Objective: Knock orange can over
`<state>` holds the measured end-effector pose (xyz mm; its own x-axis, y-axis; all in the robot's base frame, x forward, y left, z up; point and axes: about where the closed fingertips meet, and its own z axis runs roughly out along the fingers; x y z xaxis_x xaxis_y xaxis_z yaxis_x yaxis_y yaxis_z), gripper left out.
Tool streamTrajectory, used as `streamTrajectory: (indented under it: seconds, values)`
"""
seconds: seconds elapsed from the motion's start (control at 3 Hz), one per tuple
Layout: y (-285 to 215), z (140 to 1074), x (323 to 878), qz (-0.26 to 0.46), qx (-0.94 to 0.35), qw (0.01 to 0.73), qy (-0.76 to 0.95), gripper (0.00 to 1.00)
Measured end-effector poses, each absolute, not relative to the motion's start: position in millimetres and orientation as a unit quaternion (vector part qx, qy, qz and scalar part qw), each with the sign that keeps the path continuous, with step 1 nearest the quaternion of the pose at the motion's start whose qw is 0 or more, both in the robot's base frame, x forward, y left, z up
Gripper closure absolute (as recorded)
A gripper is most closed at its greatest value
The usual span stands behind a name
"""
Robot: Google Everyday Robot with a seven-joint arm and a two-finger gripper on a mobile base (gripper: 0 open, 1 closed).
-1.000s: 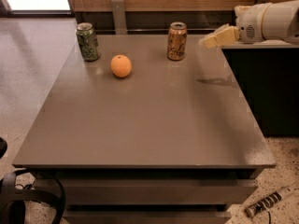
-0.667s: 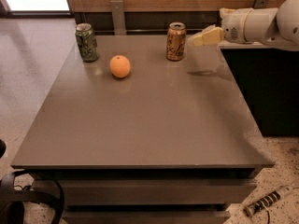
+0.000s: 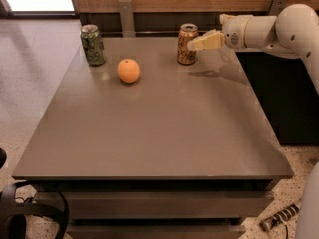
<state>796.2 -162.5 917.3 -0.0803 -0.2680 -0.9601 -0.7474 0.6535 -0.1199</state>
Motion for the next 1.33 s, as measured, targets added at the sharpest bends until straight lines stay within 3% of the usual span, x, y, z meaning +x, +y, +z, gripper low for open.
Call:
streamTrajectory:
  seconds: [1.0,1.33]
  values:
    - [-116.0,882.6,803.0,0.298,-0.302,0.561,0.71,0.0]
    - [-111.9,881.5,803.3,0.301,-0.303,0.56,0.71,0.15]
